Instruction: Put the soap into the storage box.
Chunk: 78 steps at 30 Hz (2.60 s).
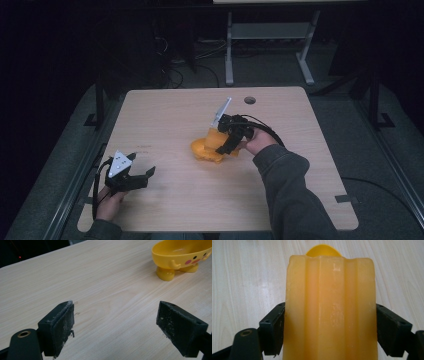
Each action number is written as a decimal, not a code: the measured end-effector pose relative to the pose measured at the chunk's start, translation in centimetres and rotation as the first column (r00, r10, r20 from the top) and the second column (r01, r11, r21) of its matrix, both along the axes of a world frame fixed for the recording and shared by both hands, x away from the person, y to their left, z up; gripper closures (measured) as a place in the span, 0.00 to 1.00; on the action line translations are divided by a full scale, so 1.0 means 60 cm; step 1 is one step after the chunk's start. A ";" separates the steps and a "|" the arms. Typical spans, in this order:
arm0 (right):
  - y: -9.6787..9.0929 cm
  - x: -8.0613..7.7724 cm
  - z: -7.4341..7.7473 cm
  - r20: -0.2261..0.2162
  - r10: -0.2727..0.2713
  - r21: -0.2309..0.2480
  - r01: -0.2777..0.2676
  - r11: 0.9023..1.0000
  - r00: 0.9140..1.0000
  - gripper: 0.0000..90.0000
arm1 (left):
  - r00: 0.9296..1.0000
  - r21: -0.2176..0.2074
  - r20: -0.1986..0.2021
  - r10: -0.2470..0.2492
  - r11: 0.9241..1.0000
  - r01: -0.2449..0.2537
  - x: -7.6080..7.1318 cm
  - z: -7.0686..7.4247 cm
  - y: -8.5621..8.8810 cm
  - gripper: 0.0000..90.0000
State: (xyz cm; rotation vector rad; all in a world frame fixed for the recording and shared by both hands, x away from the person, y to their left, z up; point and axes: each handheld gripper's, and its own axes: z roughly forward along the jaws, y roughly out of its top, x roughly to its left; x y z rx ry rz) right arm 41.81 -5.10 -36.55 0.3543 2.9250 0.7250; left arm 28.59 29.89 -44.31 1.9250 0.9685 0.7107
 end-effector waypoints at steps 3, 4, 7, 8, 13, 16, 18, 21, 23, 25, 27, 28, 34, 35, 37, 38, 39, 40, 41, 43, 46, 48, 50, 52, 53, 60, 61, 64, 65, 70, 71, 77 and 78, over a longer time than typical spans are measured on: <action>0.003 0.002 -0.003 -0.005 0.001 -0.002 -0.001 1.000 1.000 0.23 | 1.000 -0.002 -0.002 0.002 1.000 -0.002 0.000 0.000 0.000 0.16; 0.008 0.005 -0.007 -0.010 0.003 -0.004 -0.003 1.000 1.000 0.23 | 1.000 -0.002 -0.002 0.001 1.000 -0.001 0.000 0.000 0.000 0.16; 0.011 0.006 -0.009 -0.019 0.006 -0.006 -0.006 1.000 1.000 0.23 | 1.000 -0.001 -0.001 0.001 1.000 -0.001 0.000 0.000 0.000 0.16; 0.019 0.008 -0.009 -0.015 0.012 -0.022 -0.012 1.000 1.000 0.23 | 1.000 0.000 -0.002 0.000 1.000 0.000 0.000 0.000 0.001 0.16; 0.031 0.012 -0.002 -0.008 0.024 -0.025 -0.024 0.999 1.000 0.23 | 1.000 -0.001 -0.004 0.002 1.000 -0.002 0.000 0.001 0.003 0.16; 0.037 0.015 0.001 -0.005 0.030 -0.019 -0.030 0.999 1.000 0.23 | 1.000 -0.004 0.000 0.003 1.000 -0.003 0.000 0.000 0.002 0.16; 0.042 0.016 0.001 -0.002 0.034 -0.020 -0.034 0.999 0.999 0.23 | 1.000 -0.008 0.002 0.003 1.000 -0.003 0.000 0.000 0.002 0.16; 0.050 0.017 0.001 0.004 0.042 -0.051 -0.042 0.998 0.999 0.23 | 1.000 -0.015 0.002 0.008 1.000 -0.008 0.001 0.000 0.002 0.16; 0.051 0.017 0.001 0.007 0.047 -0.051 -0.047 0.998 0.999 0.23 | 1.000 -0.001 0.000 0.004 1.000 -0.004 0.001 0.001 0.004 0.16; 0.055 0.019 0.001 0.006 0.051 -0.047 -0.051 0.998 0.999 0.23 | 1.000 -0.003 0.002 0.004 1.000 -0.004 0.000 0.001 0.003 0.16; 0.058 0.019 0.000 0.006 0.054 -0.048 -0.054 0.997 0.999 0.23 | 1.000 -0.002 0.002 0.003 1.000 -0.003 0.000 0.001 0.004 0.16; 0.060 0.020 -0.003 0.002 0.060 -0.050 -0.060 0.997 0.998 0.23 | 1.000 -0.004 0.003 0.004 1.000 -0.004 0.000 0.001 0.003 0.16; 0.066 0.024 -0.012 -0.013 0.059 -0.055 -0.060 0.997 0.998 0.23 | 1.000 -0.008 0.004 0.005 1.000 -0.005 0.001 0.001 0.004 0.16; 0.067 0.025 -0.013 -0.015 0.058 -0.057 -0.059 0.997 0.998 0.23 | 1.000 -0.008 0.002 0.005 1.000 -0.005 0.000 0.001 0.004 0.16; 0.069 0.025 -0.015 -0.017 0.056 -0.060 -0.057 0.997 0.998 0.23 | 1.000 -0.008 0.002 0.006 1.000 -0.006 0.000 0.001 0.004 0.16; 0.070 0.026 -0.016 -0.018 0.056 -0.060 -0.057 0.997 0.998 0.23 | 1.000 -0.003 0.002 0.003 1.000 -0.003 0.000 0.001 0.004 0.16; 0.071 0.026 -0.016 -0.022 0.054 -0.060 -0.055 0.997 0.998 0.23 | 1.000 -0.003 0.002 0.003 1.000 -0.003 0.000 0.001 0.004 0.16; 0.072 0.027 -0.017 -0.017 0.063 -0.059 -0.063 0.996 0.998 0.23 | 1.000 -0.002 0.001 0.003 1.000 -0.003 0.000 0.001 0.004 0.16; 0.073 0.027 -0.018 -0.018 0.063 -0.062 -0.064 0.996 0.998 0.23 | 1.000 -0.002 0.001 0.003 1.000 -0.003 0.000 0.001 0.004 0.16; 0.075 0.027 -0.019 -0.027 0.064 -0.067 -0.066 0.996 0.998 0.23 | 1.000 -0.002 0.001 0.003 1.000 -0.003 0.000 0.002 0.004 0.16; 0.077 0.028 -0.022 -0.026 0.064 -0.077 -0.066 0.995 0.998 0.23 | 1.000 -0.007 0.001 0.006 1.000 -0.006 0.000 0.001 0.005 0.16; 0.078 0.029 -0.024 -0.030 0.064 -0.077 -0.066 0.995 0.998 0.23 | 1.000 -0.006 0.001 0.005 1.000 -0.005 0.000 0.002 0.005 0.16; 0.081 0.030 -0.027 -0.033 0.065 -0.081 -0.068 0.994 0.997 0.23 | 1.000 -0.005 0.000 0.005 1.000 -0.005 0.000 0.002 0.004 0.16; 0.083 0.031 -0.030 -0.035 0.067 -0.083 -0.069 0.994 0.997 0.23 | 1.000 -0.005 0.000 0.005 1.000 -0.005 -0.001 0.002 0.005 0.16; 0.084 0.031 -0.031 -0.034 0.069 -0.083 -0.072 0.994 0.997 0.23 | 1.000 -0.006 0.001 0.005 1.000 -0.005 -0.001 0.002 0.005 0.16; 0.086 0.032 -0.035 -0.038 0.063 -0.078 -0.066 0.995 0.997 0.22 | 1.000 -0.005 0.000 0.004 1.000 -0.004 0.000 0.001 0.004 0.16; 0.085 0.032 -0.036 -0.039 0.062 -0.073 -0.065 0.995 0.997 0.22 | 1.000 -0.003 0.000 0.003 1.000 -0.003 0.000 0.002 0.004 0.16; 0.083 0.031 -0.038 -0.044 0.054 -0.063 -0.057 0.996 0.998 0.22 | 1.000 -0.002 0.002 0.001 1.000 -0.001 0.000 0.001 0.004 0.16; 0.083 0.031 -0.039 -0.043 0.052 -0.061 -0.054 0.997 0.998 0.22 | 1.000 -0.002 0.001 0.001 1.000 -0.001 0.000 0.001 0.004 0.16; 0.080 0.031 -0.041 -0.050 0.041 -0.047 -0.043 0.998 0.998 0.21 | 1.000 -0.005 0.001 0.003 1.000 -0.003 0.000 0.001 0.003 0.16; 0.080 0.030 -0.041 -0.051 0.036 -0.044 -0.038 0.998 0.998 0.21 | 1.000 -0.004 0.002 0.001 1.000 -0.001 0.000 0.001 0.003 0.16; 0.079 0.029 -0.044 -0.055 0.028 -0.051 -0.031 0.998 0.998 0.20 | 1.000 -0.003 0.002 0.003 1.000 -0.003 0.000 0.001 0.003 0.16; 0.078 0.029 -0.043 -0.056 0.030 -0.048 -0.033 0.998 0.998 0.20 | 1.000 -0.002 0.001 0.002 1.000 -0.002 0.000 0.001 0.003 0.16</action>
